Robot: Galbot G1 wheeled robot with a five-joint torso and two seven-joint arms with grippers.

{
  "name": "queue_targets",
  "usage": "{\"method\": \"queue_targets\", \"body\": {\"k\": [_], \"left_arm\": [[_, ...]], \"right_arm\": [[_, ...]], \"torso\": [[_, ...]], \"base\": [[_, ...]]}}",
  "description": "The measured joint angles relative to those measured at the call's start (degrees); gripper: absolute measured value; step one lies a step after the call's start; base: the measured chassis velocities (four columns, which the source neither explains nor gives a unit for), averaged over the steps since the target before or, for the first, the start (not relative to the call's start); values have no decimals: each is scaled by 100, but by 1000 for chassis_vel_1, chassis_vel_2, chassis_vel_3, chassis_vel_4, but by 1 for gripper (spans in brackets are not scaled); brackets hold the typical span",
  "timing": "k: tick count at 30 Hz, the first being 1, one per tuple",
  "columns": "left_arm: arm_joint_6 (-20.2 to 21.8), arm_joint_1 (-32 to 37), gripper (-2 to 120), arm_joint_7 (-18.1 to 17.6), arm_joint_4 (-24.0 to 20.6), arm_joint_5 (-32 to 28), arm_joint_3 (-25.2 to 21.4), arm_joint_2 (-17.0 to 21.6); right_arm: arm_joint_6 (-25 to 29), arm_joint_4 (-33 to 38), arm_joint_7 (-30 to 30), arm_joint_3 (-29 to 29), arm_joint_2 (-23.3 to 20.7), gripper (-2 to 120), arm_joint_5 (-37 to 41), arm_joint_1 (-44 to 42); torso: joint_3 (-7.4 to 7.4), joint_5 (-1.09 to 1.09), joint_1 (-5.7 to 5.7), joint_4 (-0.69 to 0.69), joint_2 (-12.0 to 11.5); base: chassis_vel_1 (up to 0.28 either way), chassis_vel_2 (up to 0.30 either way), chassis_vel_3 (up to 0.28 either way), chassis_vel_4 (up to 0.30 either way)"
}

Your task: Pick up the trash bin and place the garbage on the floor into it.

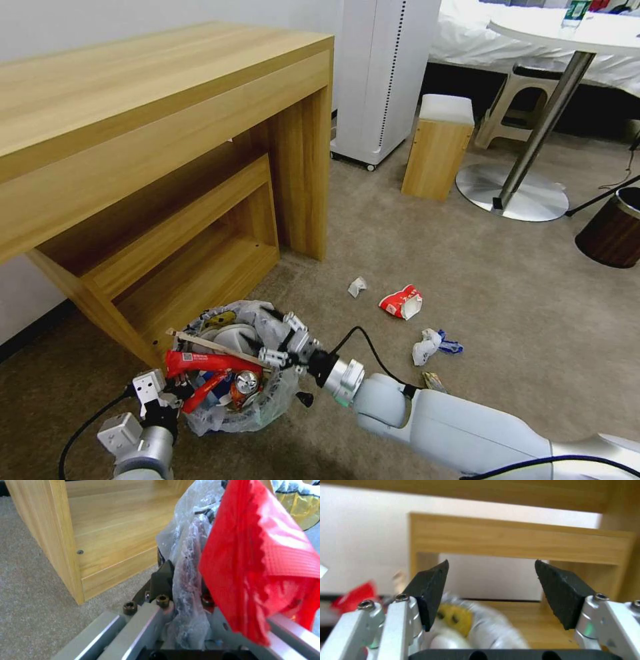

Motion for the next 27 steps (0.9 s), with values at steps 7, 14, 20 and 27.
{"method": "queue_targets", "body": {"k": [7, 14, 20, 27], "left_arm": [[7, 39, 1, -7, 24, -5, -17, 49], [5, 77, 1, -8, -27, -45, -37, 125], [4, 101, 1, -7, -48, -51, -33, 142], [-1, 160, 1, 2, -147, -101, -45, 197]], "right_arm": [[-553, 733, 715, 1085, -134, 71, 760, -506], [-1131, 1055, 1265, 2401, -420, 72, 1493, -1110], [-1331, 1201, 1444, 2942, -512, 80, 1844, -1473], [-1442, 1253, 1522, 3812, -597, 89, 2014, -1958]], "torso": [[0, 0, 0, 0, 0], [0, 1, 0, -1, 0], [0, 1, 0, 0, 0], [0, 1, 0, 0, 0]], "base": [[0, 0, 0, 0], [0, 0, 0, 0], [0, 0, 0, 0], [0, 0, 0, 0]]}}
